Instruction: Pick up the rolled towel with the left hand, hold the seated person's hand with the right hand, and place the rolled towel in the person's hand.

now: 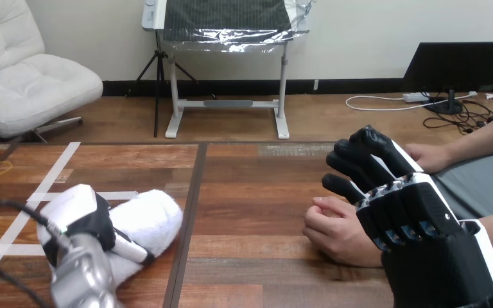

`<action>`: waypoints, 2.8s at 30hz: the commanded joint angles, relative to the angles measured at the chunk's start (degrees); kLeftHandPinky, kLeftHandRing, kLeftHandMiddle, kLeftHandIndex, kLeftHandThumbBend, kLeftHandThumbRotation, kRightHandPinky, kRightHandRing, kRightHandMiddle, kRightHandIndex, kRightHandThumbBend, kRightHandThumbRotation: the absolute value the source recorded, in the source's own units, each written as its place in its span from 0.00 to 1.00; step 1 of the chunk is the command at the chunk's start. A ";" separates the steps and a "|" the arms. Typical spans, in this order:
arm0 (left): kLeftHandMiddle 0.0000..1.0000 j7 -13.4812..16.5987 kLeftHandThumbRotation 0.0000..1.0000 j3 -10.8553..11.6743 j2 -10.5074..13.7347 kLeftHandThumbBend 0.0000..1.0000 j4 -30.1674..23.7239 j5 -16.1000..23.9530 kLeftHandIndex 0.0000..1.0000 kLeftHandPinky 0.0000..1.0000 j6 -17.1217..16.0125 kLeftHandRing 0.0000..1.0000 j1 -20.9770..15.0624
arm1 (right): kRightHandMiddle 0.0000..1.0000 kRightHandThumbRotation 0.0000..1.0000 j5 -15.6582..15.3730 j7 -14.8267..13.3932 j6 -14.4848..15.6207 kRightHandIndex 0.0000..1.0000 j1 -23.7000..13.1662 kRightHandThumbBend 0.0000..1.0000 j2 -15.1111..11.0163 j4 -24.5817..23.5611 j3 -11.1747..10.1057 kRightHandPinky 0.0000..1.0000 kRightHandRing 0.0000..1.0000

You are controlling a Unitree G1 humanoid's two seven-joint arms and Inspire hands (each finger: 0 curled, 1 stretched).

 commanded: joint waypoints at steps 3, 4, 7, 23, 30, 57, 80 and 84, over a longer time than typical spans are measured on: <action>0.28 6.87 0.00 6.87 -2.99 0.75 -10.14 -7.70 0.43 0.08 -9.03 0.17 1.97 | 0.87 0.97 -0.53 -0.96 0.42 0.87 -3.93 0.97 0.28 -1.36 -2.13 0.82 0.87; 0.27 7.38 0.00 7.49 -3.34 0.75 -10.68 -8.74 0.43 0.08 -9.91 0.16 2.32 | 0.87 0.97 -0.49 -0.96 0.42 0.87 -4.12 0.96 0.27 -1.15 -2.28 0.82 0.87; 0.28 9.60 0.00 9.60 -4.55 0.74 -12.79 -12.75 0.43 0.09 -14.17 0.17 3.80 | 0.86 0.96 -0.47 -1.11 0.84 0.87 -4.85 0.93 0.29 -0.45 -2.95 0.83 0.87; 0.38 17.08 0.00 14.77 -8.70 0.68 -18.59 -26.98 0.44 0.22 -35.82 0.30 8.81 | 0.88 0.90 -4.72 -2.38 4.81 0.91 -9.13 0.83 -1.87 3.06 -9.26 0.91 0.89; 0.39 17.39 0.00 15.55 -9.59 0.64 -19.48 -30.99 0.43 0.25 -42.28 0.32 9.62 | 0.87 0.90 -9.73 -3.82 6.18 0.89 -12.64 0.85 -3.03 5.44 -13.22 0.88 0.88; 0.33 15.31 0.00 15.03 -12.63 0.53 -20.40 -41.06 0.39 0.21 -55.92 0.27 11.35 | 0.85 0.74 -17.50 -3.39 7.33 0.84 -26.43 0.86 -12.89 18.12 -23.27 0.81 0.85; 0.32 13.41 0.00 14.20 -14.18 0.51 -21.04 -42.88 0.38 0.20 -57.78 0.25 12.36 | 0.88 0.50 -22.76 -1.11 12.62 0.86 -30.40 1.00 -23.33 22.07 -27.58 0.74 0.85; 0.32 13.36 0.00 14.16 -14.33 0.50 -20.73 -42.77 0.38 0.20 -58.15 0.25 12.34 | 0.89 0.46 -22.77 0.32 14.59 0.87 -30.91 1.00 -25.35 22.46 -27.95 0.74 0.86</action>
